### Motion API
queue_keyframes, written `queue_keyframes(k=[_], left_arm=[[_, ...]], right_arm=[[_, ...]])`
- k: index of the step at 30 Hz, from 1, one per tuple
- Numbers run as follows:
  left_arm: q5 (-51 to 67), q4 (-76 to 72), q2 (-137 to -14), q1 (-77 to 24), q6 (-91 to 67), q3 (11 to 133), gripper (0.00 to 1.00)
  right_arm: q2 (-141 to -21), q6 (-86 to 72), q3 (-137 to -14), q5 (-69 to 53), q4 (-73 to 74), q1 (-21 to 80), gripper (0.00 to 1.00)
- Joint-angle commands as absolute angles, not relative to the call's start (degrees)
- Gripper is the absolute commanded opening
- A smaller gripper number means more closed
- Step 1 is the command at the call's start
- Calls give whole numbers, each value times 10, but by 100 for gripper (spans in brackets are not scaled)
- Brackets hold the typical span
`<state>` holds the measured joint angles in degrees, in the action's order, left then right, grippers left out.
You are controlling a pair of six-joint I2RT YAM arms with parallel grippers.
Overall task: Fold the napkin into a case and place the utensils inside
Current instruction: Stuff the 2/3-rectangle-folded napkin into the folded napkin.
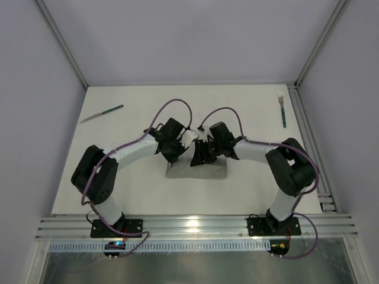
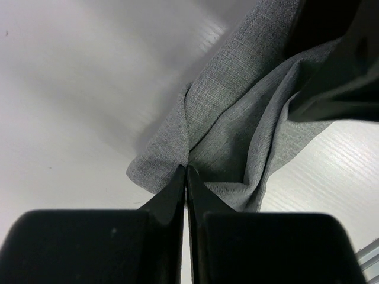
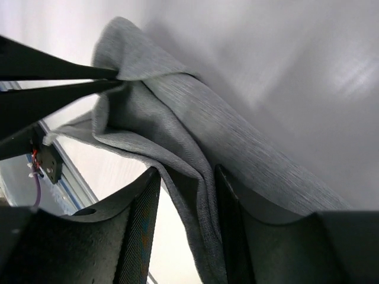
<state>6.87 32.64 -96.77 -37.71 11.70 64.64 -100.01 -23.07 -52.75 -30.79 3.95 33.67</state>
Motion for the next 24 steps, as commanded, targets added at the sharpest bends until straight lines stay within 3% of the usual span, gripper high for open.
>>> queue_keyframes(k=[1, 4, 7, 8, 12, 24], left_arm=[[97, 330, -983, -363, 98, 660, 0], [99, 334, -984, -352, 98, 661, 0], [102, 334, -983, -349, 102, 663, 0], [104, 334, -982, -349, 103, 662, 0], [100, 332, -982, -349, 108, 659, 0], [84, 331, -951, -349, 145, 650, 0]], right_arm=[[-1011, -253, -530, -299, -66, 366, 46], [-1036, -271, -515, -313, -89, 378, 44], [-1043, -251, -515, -316, -77, 378, 33], [-1042, -237, -521, -319, -71, 379, 23], [-1034, -224, -528, -322, -49, 372, 5], [-1049, -324, -510, -300, -53, 321, 3]])
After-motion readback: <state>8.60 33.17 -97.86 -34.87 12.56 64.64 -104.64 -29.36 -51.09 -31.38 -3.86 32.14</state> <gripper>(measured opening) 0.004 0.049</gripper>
